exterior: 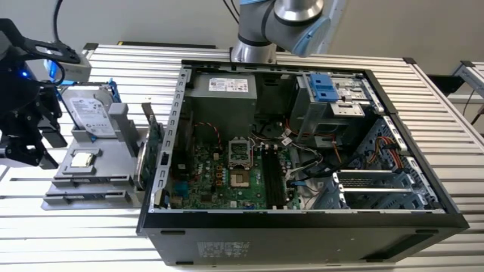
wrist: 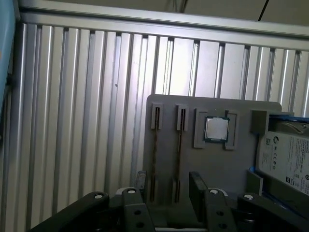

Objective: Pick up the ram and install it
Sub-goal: 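Pick up the ram and move it above insertion slot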

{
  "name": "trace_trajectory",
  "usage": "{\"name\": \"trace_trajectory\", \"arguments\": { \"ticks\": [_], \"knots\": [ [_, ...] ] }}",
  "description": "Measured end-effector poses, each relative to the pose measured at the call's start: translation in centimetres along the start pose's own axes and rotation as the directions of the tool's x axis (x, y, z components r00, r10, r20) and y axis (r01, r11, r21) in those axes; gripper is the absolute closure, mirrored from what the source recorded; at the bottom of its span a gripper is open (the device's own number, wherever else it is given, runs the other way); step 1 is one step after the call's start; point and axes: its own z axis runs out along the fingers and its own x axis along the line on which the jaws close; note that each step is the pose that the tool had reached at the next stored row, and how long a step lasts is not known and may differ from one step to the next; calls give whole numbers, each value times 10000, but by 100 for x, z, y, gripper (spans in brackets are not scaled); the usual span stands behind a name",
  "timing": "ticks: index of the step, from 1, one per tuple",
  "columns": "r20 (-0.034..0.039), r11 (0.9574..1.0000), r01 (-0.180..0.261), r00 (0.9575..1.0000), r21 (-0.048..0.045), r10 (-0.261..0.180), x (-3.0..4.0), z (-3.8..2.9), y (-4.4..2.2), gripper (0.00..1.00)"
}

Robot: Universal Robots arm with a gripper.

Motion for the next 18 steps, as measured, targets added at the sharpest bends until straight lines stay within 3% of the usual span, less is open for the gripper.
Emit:
{"name": "trace_trajectory", "arguments": {
  "ticks": [18],
  "knots": [
    [-69,10000,-1,10000,-6,1,2,184,-2,0]
  ]
}}
